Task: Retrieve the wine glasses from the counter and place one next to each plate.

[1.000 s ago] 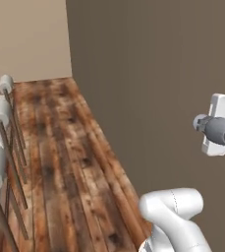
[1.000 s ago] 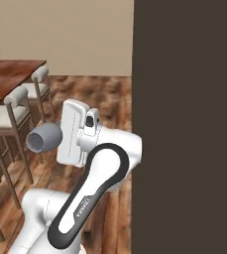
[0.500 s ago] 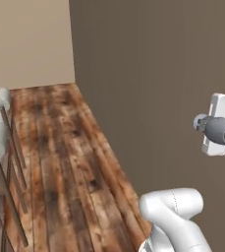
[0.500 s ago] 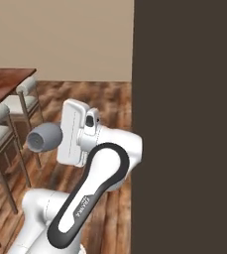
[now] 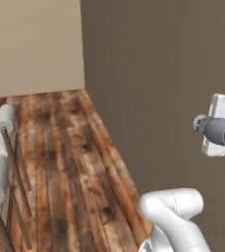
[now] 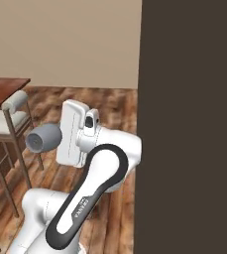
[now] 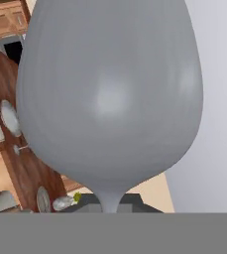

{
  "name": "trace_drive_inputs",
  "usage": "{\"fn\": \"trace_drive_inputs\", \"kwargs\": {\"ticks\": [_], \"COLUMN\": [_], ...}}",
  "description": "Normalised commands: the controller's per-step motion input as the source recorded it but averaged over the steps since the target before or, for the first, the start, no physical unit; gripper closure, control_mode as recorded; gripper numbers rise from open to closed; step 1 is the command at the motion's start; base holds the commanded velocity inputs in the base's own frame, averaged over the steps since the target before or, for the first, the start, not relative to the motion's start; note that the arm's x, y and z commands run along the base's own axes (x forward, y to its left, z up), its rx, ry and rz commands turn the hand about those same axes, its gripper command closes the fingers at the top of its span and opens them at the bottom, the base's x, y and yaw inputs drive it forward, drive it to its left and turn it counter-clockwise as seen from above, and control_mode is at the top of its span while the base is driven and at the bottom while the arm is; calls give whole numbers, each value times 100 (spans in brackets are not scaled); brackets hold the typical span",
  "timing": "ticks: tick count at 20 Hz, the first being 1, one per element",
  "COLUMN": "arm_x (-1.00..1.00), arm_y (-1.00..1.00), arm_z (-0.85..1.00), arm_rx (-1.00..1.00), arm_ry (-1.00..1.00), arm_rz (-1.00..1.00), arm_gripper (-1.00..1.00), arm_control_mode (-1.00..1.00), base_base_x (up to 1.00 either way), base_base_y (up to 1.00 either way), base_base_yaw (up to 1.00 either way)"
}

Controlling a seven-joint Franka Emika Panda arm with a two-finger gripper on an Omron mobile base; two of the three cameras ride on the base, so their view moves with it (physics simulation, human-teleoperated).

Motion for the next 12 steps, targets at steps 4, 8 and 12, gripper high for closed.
{"fn": "trace_drive_inputs", "kwargs": {"ticks": [4,8,12], "arm_x": [0,0,0], "arm_y": [0,0,0], "arm_z": [0,0,0], "arm_rx": [0,0,0], "arm_ry": [0,0,0], "arm_rz": [0,0,0], "arm_gripper": [100,100,100], "arm_control_mode": [100,100,100], "base_base_x": [100,100,100], "base_base_y": [39,52,34], "base_base_yaw": [15,35,54]}}
